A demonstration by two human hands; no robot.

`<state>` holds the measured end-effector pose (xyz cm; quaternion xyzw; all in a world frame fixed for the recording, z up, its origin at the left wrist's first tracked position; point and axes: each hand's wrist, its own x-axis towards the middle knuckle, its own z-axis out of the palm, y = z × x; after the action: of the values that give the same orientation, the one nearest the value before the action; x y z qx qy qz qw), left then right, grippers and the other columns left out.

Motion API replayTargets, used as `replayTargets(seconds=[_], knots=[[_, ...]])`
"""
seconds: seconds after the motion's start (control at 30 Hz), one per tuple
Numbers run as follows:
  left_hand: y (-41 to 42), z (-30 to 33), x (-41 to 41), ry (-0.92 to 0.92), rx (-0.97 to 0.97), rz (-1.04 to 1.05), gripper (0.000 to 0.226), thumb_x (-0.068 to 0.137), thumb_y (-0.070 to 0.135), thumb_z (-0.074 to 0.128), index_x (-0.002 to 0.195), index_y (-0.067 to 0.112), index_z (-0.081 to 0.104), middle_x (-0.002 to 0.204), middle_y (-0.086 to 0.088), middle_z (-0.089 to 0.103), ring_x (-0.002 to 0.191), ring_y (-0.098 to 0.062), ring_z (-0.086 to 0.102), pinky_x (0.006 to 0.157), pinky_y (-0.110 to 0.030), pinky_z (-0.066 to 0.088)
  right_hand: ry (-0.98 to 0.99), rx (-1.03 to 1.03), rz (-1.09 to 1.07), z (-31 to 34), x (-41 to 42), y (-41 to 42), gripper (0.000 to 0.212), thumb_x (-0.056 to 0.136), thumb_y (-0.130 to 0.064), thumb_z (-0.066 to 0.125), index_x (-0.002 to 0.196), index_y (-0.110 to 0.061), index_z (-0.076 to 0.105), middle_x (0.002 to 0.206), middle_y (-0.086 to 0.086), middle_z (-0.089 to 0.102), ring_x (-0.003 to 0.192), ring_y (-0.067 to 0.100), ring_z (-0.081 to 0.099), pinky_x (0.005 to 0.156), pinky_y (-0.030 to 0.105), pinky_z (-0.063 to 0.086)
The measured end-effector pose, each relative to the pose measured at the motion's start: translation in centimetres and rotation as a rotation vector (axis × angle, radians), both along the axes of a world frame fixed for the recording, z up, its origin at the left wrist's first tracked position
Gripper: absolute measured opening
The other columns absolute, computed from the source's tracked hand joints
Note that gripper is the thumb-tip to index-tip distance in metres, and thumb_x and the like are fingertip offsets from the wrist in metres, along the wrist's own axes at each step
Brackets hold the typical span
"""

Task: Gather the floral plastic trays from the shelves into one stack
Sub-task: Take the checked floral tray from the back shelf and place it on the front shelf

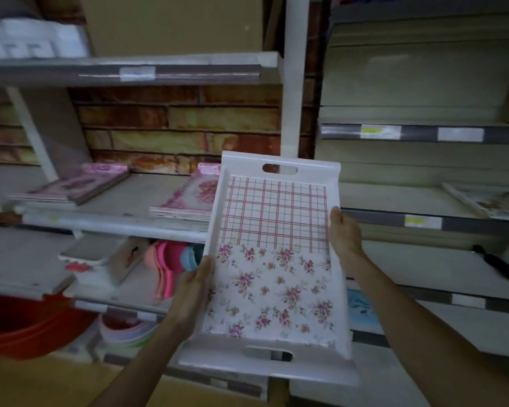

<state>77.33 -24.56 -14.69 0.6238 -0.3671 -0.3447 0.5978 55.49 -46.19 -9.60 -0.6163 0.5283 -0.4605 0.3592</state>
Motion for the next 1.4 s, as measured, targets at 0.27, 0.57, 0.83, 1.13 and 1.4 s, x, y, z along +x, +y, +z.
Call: replayTargets(seconds=[0.27, 0.57, 0.83, 1.13, 1.4], knots=[[3.1, 1.0, 7.2, 0.017, -0.028, 0.093, 0.052, 0.094, 0.060, 0.040, 0.114, 0.021, 0.067, 0.105, -0.003, 0.076, 0.099, -0.024, 0.072, 0.093, -0.051, 0.053, -0.047, 0.007, 0.136, 0.9, 8.2, 1.8, 0.049, 0.103, -0.042, 0.034, 0.106, -0.004, 0.064, 0.101, 0.014, 0.068, 0.087, 0.025, 0.065, 0.077, 0.036, 0.053], [0.2, 2.6, 14.2, 0.034, -0.129, 0.188, 0.031, 0.098, 0.049, 0.044, 0.099, 0.036, 0.072, 0.102, 0.010, 0.076, 0.092, -0.011, 0.073, 0.081, -0.035, 0.054, -0.045, -0.038, 0.244, 1.7, 14.8, 0.2, 0.038, 0.101, -0.041, 0.041, 0.081, -0.013, 0.057, 0.080, 0.004, 0.060, 0.072, 0.019, 0.058, 0.061, 0.028, 0.042], [-6.9, 5.3, 20.9, 0.039, -0.014, 0.254, 0.044, 0.097, 0.054, 0.043, 0.095, 0.018, 0.068, 0.076, 0.005, 0.078, 0.067, -0.014, 0.074, 0.054, -0.026, 0.056, -0.074, -0.063, 0.289, 2.8, 19.9, -4.6, 0.023, 0.100, -0.034, 0.048, 0.081, -0.025, 0.057, 0.078, -0.007, 0.063, 0.067, 0.009, 0.060, 0.057, 0.024, 0.047], [-16.3, 9.1, 26.3, 0.000, -0.017, 0.271, 0.043, 0.097, 0.052, 0.042, 0.083, 0.018, 0.066, 0.071, 0.002, 0.071, 0.059, -0.014, 0.068, 0.043, -0.023, 0.050, 0.009, -0.104, 0.275, 5.1, 23.9, -11.8, 0.024, 0.094, -0.024, 0.058, 0.115, -0.013, 0.057, 0.096, -0.004, 0.065, 0.087, 0.021, 0.066, 0.076, 0.037, 0.055], [-21.7, 10.1, 30.2, -0.194, 0.000, 0.122, 0.033, 0.094, 0.026, 0.060, 0.106, -0.005, 0.062, 0.083, -0.013, 0.061, 0.072, -0.027, 0.057, 0.069, -0.041, 0.053, 0.022, -0.132, 0.188, 5.0, 26.8, -14.9, 0.028, 0.096, -0.014, 0.052, 0.124, -0.012, 0.054, 0.102, 0.001, 0.065, 0.077, 0.013, 0.064, 0.059, 0.027, 0.051]])
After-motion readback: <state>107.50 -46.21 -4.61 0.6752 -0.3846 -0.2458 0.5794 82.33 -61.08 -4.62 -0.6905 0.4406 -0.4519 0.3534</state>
